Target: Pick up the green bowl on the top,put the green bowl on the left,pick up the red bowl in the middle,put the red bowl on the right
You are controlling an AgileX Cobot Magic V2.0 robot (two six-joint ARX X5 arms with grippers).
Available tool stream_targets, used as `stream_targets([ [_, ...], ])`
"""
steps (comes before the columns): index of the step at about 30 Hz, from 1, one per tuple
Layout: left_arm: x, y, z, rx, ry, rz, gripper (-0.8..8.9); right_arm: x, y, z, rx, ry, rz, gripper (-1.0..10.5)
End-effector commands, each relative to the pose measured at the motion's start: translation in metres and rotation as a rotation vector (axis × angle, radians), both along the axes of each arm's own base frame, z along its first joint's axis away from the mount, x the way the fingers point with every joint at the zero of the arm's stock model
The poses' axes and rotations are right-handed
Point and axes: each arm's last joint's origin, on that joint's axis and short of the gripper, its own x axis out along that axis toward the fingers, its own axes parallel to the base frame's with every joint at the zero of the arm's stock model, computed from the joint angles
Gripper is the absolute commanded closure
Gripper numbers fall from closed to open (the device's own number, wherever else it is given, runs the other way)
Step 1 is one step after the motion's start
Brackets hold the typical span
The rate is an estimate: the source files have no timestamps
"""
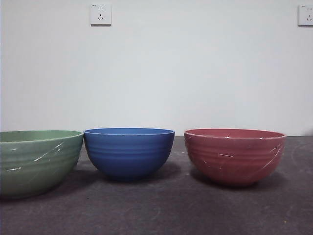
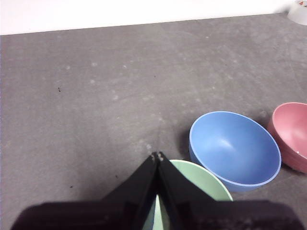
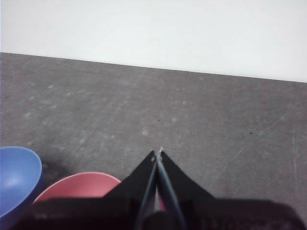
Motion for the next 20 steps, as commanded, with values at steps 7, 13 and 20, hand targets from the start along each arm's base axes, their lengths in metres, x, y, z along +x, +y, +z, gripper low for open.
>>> stream_targets([
  [7,-0.064,0.013,0.004,0.12,-0.324,0.076,8.17,-0.001,0.0,-0.004,0.006,0.024,-0.006,9.4],
  [13,-0.05,0.018,-0.054,0.157,-0.343,0.236,8.17,-0.001,0.0,-0.004,0.006,0.025,-0.005,9.4],
  [20,-0.026,0.018,-0.124,0.127,-0.298,0.25,8.17,-0.001,0.0,-0.004,0.006,0.025,-0.005,9.4],
])
